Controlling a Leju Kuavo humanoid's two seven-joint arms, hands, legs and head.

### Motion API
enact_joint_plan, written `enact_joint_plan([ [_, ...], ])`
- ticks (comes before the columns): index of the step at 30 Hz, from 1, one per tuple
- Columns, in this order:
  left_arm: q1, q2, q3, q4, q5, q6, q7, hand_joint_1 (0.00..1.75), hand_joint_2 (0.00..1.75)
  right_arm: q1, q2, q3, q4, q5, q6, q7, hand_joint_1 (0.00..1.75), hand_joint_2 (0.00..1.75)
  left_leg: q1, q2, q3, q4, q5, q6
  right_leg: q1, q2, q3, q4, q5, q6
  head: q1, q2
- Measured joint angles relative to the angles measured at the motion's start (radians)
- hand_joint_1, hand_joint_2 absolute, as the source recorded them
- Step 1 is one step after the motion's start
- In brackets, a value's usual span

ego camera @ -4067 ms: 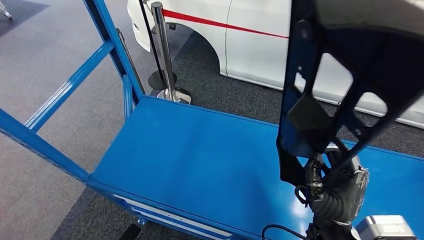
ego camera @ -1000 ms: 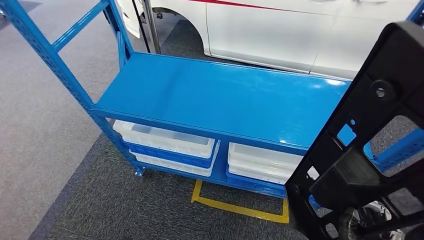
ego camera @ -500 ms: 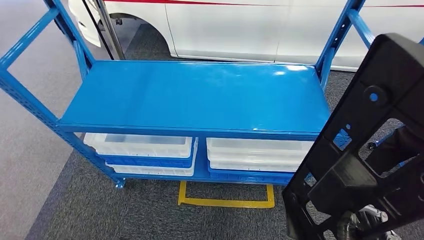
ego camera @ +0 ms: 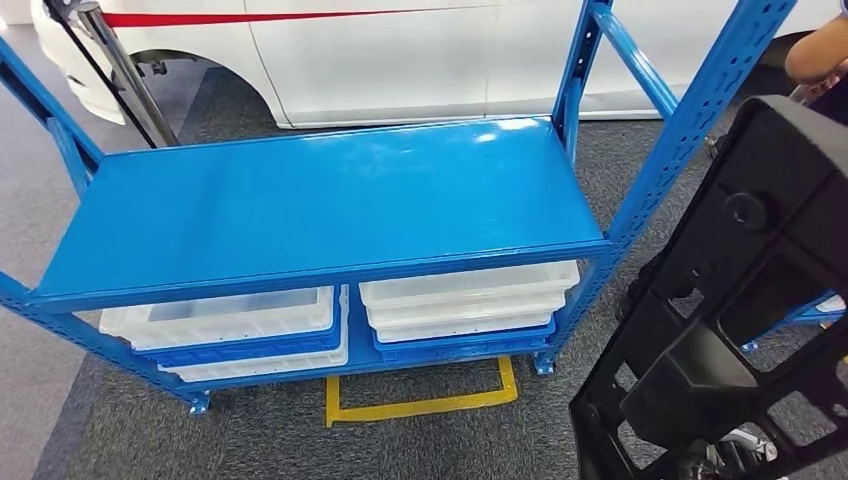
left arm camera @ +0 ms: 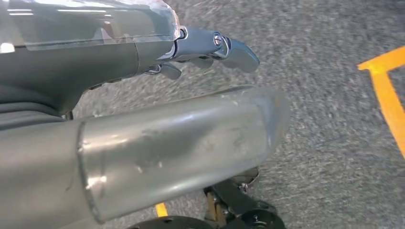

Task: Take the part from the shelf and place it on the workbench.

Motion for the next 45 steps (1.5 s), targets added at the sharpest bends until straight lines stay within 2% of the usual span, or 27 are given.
enact_joint_plan([
  [1,0.000,0.001,0.006,0.000,-0.003,0.000,-0.001,0.00,0.00,0.003,0.006,-0.006,0.000,0.002,0.012,-0.001,1.75,1.75,-0.001,-0.007,0.005,-0.013,-0.003,0.003,-0.003,0.011,-0.005,0.000,0.003,0.006,0.000,0.000],
  [3,-0.003,-0.001,0.012,-0.002,-0.007,-0.001,-0.001,0.00,0.00,0.012,0.014,-0.015,0.000,0.005,0.024,-0.002,1.75,1.75,0.000,0.017,0.012,-0.034,0.001,0.004,-0.005,0.022,-0.013,-0.003,0.010,0.020,-0.001,0.000],
  [5,-0.002,-0.003,0.018,-0.005,-0.012,-0.002,-0.002,0.00,0.00,0.018,0.019,-0.026,0.000,0.006,0.038,-0.004,1.75,1.75,0.005,0.044,0.019,-0.056,0.013,0.008,-0.001,-0.024,-0.029,0.026,-0.013,0.030,0.001,0.000],
  [7,0.004,-0.004,0.028,-0.005,-0.019,-0.005,-0.004,0.00,0.00,0.020,0.026,-0.039,0.000,0.006,0.068,-0.009,1.75,1.75,0.005,0.073,0.020,-0.064,0.017,0.013,0.001,-0.081,-0.075,0.126,-0.077,0.038,0.002,0.000],
  [9,0.009,-0.004,0.039,-0.005,-0.028,-0.008,-0.006,0.00,0.00,0.025,0.037,-0.055,0.002,0.000,0.105,-0.021,1.75,1.75,0.004,0.105,0.017,-0.062,0.015,0.014,-0.002,-0.096,-0.121,0.230,-0.122,0.046,0.002,0.000],
  [10,0.010,-0.005,0.045,-0.005,-0.032,-0.009,-0.007,0.00,0.00,0.029,0.043,-0.063,0.002,-0.004,0.124,-0.028,1.75,1.75,0.003,0.120,0.016,-0.060,0.013,0.012,-0.004,-0.099,-0.123,0.243,-0.119,0.049,0.002,0.000],
  [12,0.010,-0.006,0.058,-0.005,-0.042,-0.012,-0.009,0.00,0.00,0.038,0.058,-0.082,0.002,-0.016,0.174,-0.047,1.75,1.75,0.004,0.145,0.017,-0.054,0.007,0.007,-0.007,-0.116,-0.070,0.161,-0.068,0.052,0.003,0.000],
  [14,0.007,-0.007,0.072,-0.005,-0.052,-0.018,-0.011,0.00,0.00,0.041,0.073,-0.099,0.002,-0.039,0.231,-0.071,1.75,1.75,0.000,0.166,0.017,-0.042,-0.003,-0.004,-0.003,-0.152,-0.002,0.040,-0.029,0.041,0.002,0.000],
  [16,0.001,-0.006,0.087,-0.005,-0.062,-0.025,-0.011,0.00,0.00,0.038,0.088,-0.111,0.002,-0.073,0.284,-0.093,1.75,1.75,-0.005,0.182,0.020,-0.035,-0.011,-0.015,0.003,-0.163,0.019,-0.003,-0.024,0.024,0.002,0.000],
  [17,-0.003,-0.006,0.093,-0.005,-0.067,-0.029,-0.010,0.00,0.00,0.039,0.096,-0.118,0.001,-0.087,0.307,-0.101,1.75,1.75,-0.006,0.190,0.024,-0.034,-0.012,-0.019,0.003,-0.151,0.017,-0.004,-0.022,0.017,0.002,0.000],
  [18,-0.008,-0.006,0.099,-0.005,-0.071,-0.032,-0.010,0.00,0.00,0.040,0.105,-0.123,0.001,-0.097,0.328,-0.106,1.75,1.75,-0.005,0.193,0.026,-0.034,-0.015,-0.023,0.002,-0.143,0.016,-0.005,-0.020,0.010,0.002,0.000],
  [20,-0.014,-0.006,0.109,-0.005,-0.078,-0.037,-0.009,0.00,0.00,0.038,0.121,-0.132,0.000,-0.106,0.358,-0.114,1.75,1.75,0.000,0.162,0.018,-0.004,-0.043,-0.033,-0.002,-0.126,0.014,-0.011,-0.013,-0.003,0.002,0.000],
  [22,-0.017,-0.006,0.120,-0.005,-0.085,-0.041,-0.005,0.00,0.00,0.026,0.133,-0.139,-0.001,-0.112,0.378,-0.120,1.75,1.75,0.005,0.107,-0.025,0.098,-0.106,-0.041,-0.004,-0.108,0.010,-0.014,-0.006,-0.013,0.002,0.000],
  [23,-0.018,-0.005,0.126,-0.005,-0.087,-0.042,-0.002,0.00,0.00,0.020,0.138,-0.143,-0.001,-0.115,0.386,-0.122,1.75,1.75,0.005,0.093,-0.056,0.166,-0.138,-0.043,-0.004,-0.097,0.007,-0.014,-0.005,-0.015,0.001,0.000],
  [24,-0.019,-0.005,0.131,-0.005,-0.089,-0.043,0.000,0.00,0.00,0.016,0.141,-0.147,-0.001,-0.117,0.392,-0.122,1.75,1.75,0.006,0.086,-0.081,0.220,-0.154,-0.044,-0.003,-0.086,0.006,-0.013,-0.004,-0.016,0.001,0.000],
  [25,-0.019,-0.004,0.135,-0.005,-0.090,-0.045,0.001,0.00,0.00,0.015,0.144,-0.151,-0.001,-0.118,0.396,-0.123,1.75,1.75,0.006,0.083,-0.093,0.244,-0.151,-0.044,-0.003,-0.074,0.005,-0.012,-0.003,-0.016,0.001,0.000],
  [26,-0.020,-0.004,0.139,-0.005,-0.091,-0.046,0.002,0.00,0.00,0.014,0.147,-0.153,-0.001,-0.118,0.399,-0.123,1.75,1.75,0.006,0.081,-0.087,0.228,-0.127,-0.043,-0.003,-0.062,0.006,-0.011,-0.003,-0.016,0.001,0.000],
  [27,-0.022,-0.004,0.142,-0.005,-0.093,-0.046,0.002,0.00,0.00,0.013,0.148,-0.155,-0.001,-0.118,0.402,-0.123,1.75,1.75,0.006,0.075,-0.065,0.175,-0.088,-0.040,-0.003,-0.050,0.007,-0.009,-0.004,-0.016,0.001,0.000],
  [29,-0.022,-0.003,0.149,-0.005,-0.095,-0.047,0.002,0.00,0.00,0.011,0.151,-0.158,-0.001,-0.118,0.405,-0.123,1.75,1.75,0.006,0.036,-0.012,0.045,-0.022,-0.030,-0.003,-0.027,0.006,-0.005,-0.003,-0.012,0.002,0.000],
  [31,-0.024,-0.001,0.154,-0.005,-0.096,-0.047,0.002,0.00,0.00,0.009,0.154,-0.158,-0.001,-0.118,0.408,-0.123,1.75,1.75,0.004,0.006,0.012,-0.019,-0.008,-0.023,-0.005,-0.005,-0.004,-0.003,0.002,0.000,0.001,0.000],
  [33,-0.028,0.000,0.157,-0.005,-0.098,-0.047,0.002,0.00,0.00,0.009,0.155,-0.158,-0.001,-0.117,0.413,-0.125,1.75,1.75,0.005,0.018,0.015,-0.033,-0.008,-0.017,-0.007,0.014,-0.012,-0.008,0.011,0.017,0.001,0.000],
  [35,-0.030,-0.001,0.160,-0.005,-0.102,-0.049,0.001,0.00,0.00,0.010,0.156,-0.159,-0.001,-0.113,0.420,-0.128,1.75,1.75,0.009,0.042,0.019,-0.048,0.003,-0.005,-0.003,-0.017,-0.024,0.010,-0.002,0.027,0.003,0.000],
  [37,-0.028,-0.001,0.165,-0.005,-0.105,-0.051,0.000,0.00,0.00,0.008,0.156,-0.160,0.000,-0.109,0.424,-0.129,1.75,1.75,0.009,0.069,0.019,-0.056,0.010,0.004,0.000,-0.074,-0.063,0.097,-0.058,0.033,0.004,0.000],
  [39,-0.024,-0.001,0.171,-0.005,-0.107,-0.052,0.000,0.00,0.00,0.006,0.156,-0.161,0.003,-0.106,0.425,-0.129,1.75,1.75,0.006,0.095,0.015,-0.054,0.010,0.007,-0.001,-0.094,-0.115,0.214,-0.115,0.038,0.005,0.000],
  [40,-0.023,-0.001,0.173,-0.005,-0.107,-0.052,0.000,0.00,0.00,0.006,0.156,-0.161,0.005,-0.105,0.425,-0.129,1.75,1.75,0.004,0.109,0.013,-0.052,0.009,0.007,-0.002,-0.097,-0.125,0.243,-0.120,0.040,0.005,0.000],
  [42,-0.024,-0.001,0.177,-0.005,-0.108,-0.053,0.000,0.00,0.00,0.007,0.156,-0.162,0.009,-0.104,0.425,-0.129,1.75,1.75,0.003,0.133,0.011,-0.048,0.006,0.004,-0.003,-0.106,-0.087,0.190,-0.080,0.040,0.005,0.000],
  [45,-0.025,-0.001,0.181,-0.005,-0.112,-0.054,-0.001,0.00,0.00,0.006,0.156,-0.162,0.011,-0.101,0.425,-0.129,1.75,1.75,-0.002,0.159,0.014,-0.040,-0.002,-0.006,0.006,-0.145,0.013,0.011,-0.020,0.026,0.005,0.000],
])
